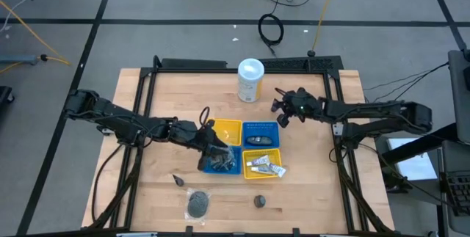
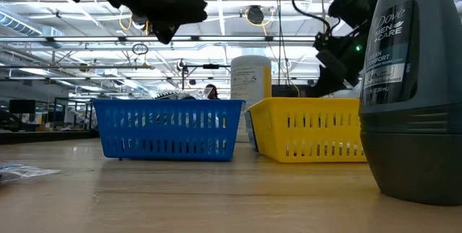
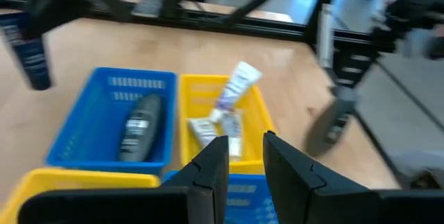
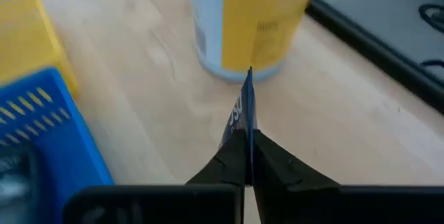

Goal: Pick & Place Travel size toiletries
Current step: Put the blue shave cream into the top yellow bin

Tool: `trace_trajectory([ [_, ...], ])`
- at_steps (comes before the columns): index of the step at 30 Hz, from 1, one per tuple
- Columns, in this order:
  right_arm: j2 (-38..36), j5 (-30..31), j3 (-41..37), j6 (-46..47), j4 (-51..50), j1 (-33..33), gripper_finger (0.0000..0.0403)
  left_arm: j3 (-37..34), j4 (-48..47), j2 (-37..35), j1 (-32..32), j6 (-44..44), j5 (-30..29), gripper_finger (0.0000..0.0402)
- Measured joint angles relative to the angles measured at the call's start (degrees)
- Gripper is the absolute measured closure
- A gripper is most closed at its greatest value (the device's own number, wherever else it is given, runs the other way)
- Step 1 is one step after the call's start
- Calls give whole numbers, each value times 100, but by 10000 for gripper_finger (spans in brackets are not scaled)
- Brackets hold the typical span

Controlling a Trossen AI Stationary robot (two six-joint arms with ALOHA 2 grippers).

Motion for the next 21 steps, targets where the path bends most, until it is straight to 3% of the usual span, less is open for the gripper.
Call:
trace_trajectory([
  [4,-262,-290,82,15,190,56,402,0,0,0,0,-55,-450,314],
  [8,-585,-510,99,58,608,356,402,0,2,-1,-2,-55,-539,314],
  [21,-716,-535,107,-47,2332,2034,403,0,528,16,-3,107,-1063,313],
])
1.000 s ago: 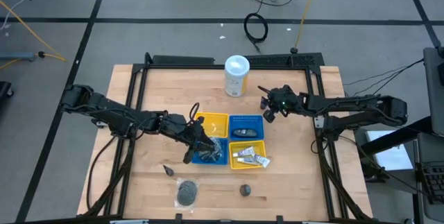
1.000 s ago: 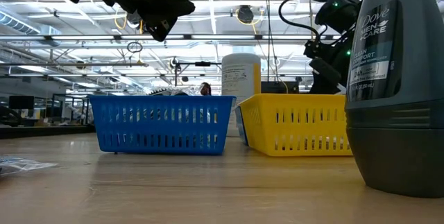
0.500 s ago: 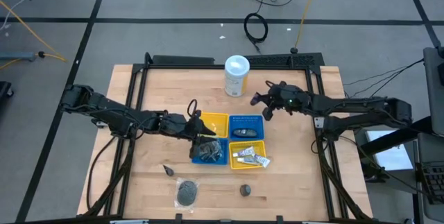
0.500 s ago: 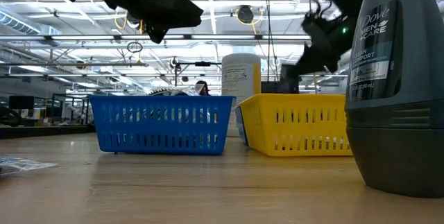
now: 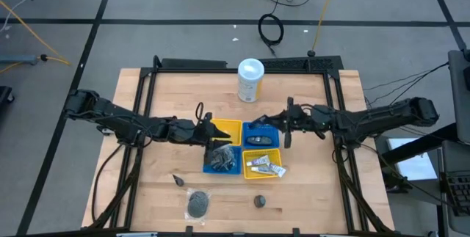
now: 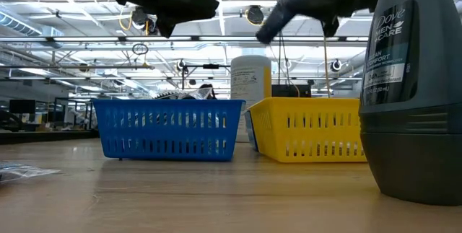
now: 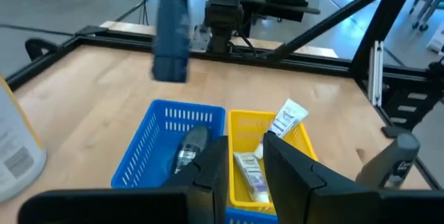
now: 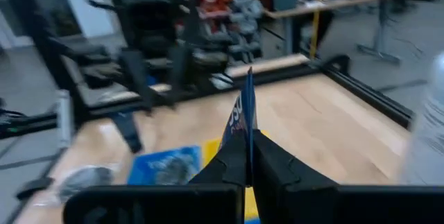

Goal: Pick & Place Travel size toiletries
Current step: Put the blue shave cream into the top yellow bin

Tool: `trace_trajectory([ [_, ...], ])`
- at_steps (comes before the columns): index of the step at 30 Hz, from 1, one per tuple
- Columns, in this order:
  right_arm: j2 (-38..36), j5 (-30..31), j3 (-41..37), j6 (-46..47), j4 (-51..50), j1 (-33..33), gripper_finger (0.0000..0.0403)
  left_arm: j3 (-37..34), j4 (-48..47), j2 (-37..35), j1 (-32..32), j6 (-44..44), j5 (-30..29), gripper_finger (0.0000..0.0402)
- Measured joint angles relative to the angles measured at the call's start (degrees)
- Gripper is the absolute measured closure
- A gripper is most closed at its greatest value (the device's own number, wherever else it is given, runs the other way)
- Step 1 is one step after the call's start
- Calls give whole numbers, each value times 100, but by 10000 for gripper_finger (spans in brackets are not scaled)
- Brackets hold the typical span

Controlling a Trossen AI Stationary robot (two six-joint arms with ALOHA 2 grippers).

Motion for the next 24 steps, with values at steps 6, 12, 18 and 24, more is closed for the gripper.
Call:
trace_trajectory([
  [6,0,395,0,-125,173,605,403,0,-12,1,-54,268,-5,313],
  [12,250,589,0,-401,845,1143,403,0,64,2,-46,368,-157,313],
  [18,631,584,4,-539,1294,1345,403,0,76,2,-12,387,-157,309],
  [24,847,581,4,-540,1589,1340,403,0,71,2,-10,297,-288,241],
])
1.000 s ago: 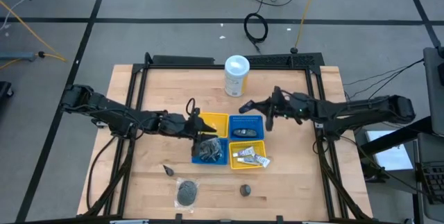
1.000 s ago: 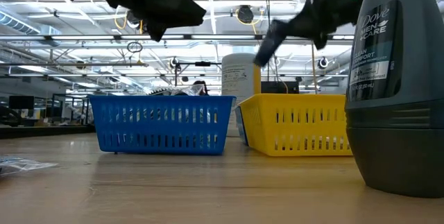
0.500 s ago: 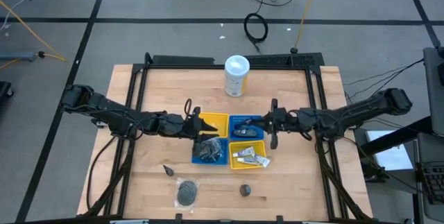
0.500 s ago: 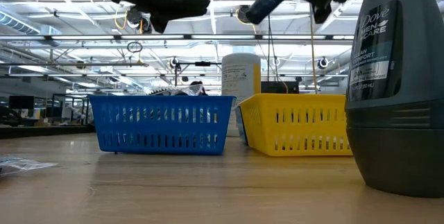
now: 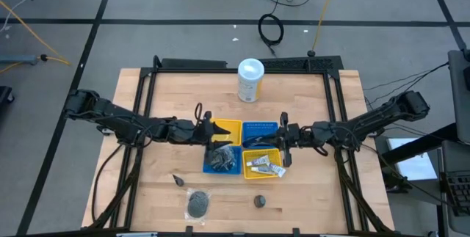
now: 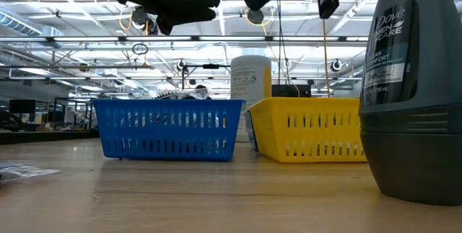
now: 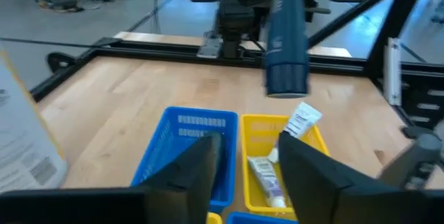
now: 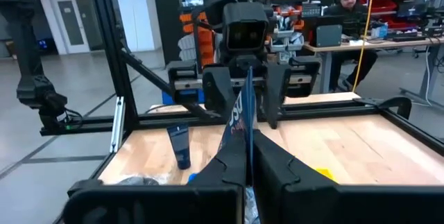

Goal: Pick & Place Travel size toiletries
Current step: Put the blue shave cream into the top yellow bin

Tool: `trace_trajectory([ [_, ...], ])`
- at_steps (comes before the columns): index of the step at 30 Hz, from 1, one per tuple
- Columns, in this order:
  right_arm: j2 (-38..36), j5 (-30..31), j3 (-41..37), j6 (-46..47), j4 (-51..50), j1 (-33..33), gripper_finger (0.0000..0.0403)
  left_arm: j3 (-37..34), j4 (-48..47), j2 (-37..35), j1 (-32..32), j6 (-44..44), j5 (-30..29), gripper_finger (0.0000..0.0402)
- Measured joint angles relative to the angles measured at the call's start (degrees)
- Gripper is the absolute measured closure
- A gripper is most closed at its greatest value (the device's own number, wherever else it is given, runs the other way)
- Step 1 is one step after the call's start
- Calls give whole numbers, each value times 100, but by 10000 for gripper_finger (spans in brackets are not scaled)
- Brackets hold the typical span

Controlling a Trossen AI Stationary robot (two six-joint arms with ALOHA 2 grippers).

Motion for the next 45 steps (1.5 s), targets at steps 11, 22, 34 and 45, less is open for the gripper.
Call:
trace_trajectory([
  [11,3,-18,0,-51,138,44,403,0,344,35,20,38,-180,159],
  [22,3,-12,0,-136,136,42,403,2,1809,885,24,15,335,158],
  [34,3,-1,0,-138,97,39,403,354,2783,1775,163,-256,770,158],
  [45,3,-1,-2,-138,5,39,403,979,1817,2071,201,-143,1060,163],
])
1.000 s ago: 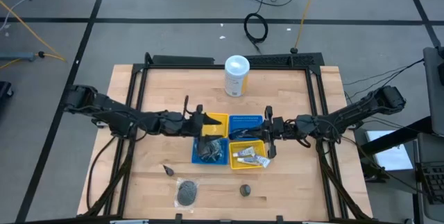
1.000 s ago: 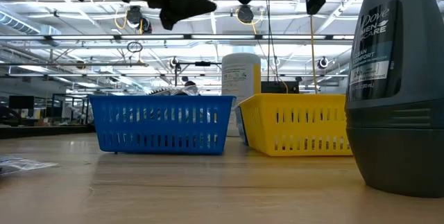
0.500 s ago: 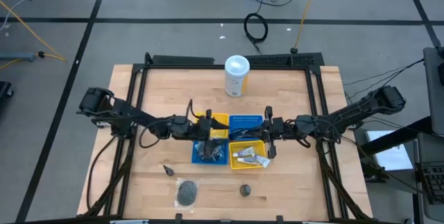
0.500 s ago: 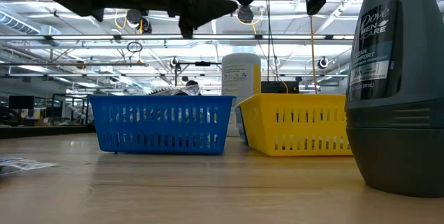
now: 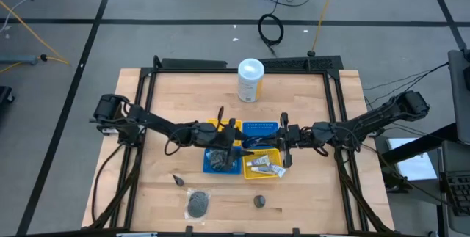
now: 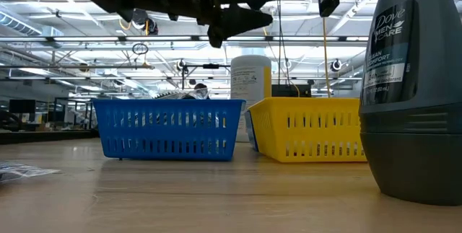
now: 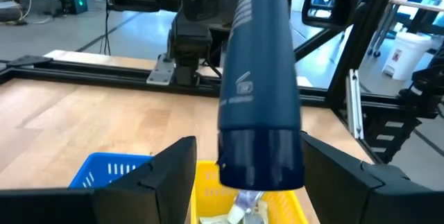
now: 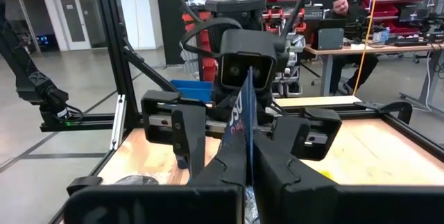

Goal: Pick & Place Travel size toiletries
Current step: Put the blue shave cream into the top yellow bin

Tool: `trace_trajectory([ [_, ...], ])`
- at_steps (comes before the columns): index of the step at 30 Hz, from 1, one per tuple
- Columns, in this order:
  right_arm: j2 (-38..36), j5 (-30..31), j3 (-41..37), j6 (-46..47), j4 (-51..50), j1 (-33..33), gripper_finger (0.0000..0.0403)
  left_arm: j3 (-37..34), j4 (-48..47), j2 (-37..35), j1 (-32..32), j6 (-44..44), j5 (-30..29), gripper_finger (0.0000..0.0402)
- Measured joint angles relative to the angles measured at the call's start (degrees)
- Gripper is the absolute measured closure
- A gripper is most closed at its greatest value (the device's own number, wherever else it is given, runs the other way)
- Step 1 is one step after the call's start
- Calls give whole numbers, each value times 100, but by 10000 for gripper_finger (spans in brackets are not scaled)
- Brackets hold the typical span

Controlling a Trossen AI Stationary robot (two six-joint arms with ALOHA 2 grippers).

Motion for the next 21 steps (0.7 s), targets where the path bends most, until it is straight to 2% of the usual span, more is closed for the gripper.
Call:
trace_trajectory([
  [3,0,2,0,-12,-9,0,403,3,-9,-1,0,-6,-1,189],
  [10,-2,3,0,-11,-74,0,403,2,-14,-3,7,34,-14,295],
  [21,-2,0,0,-3,-92,0,397,2,-33,-3,7,31,23,296],
])
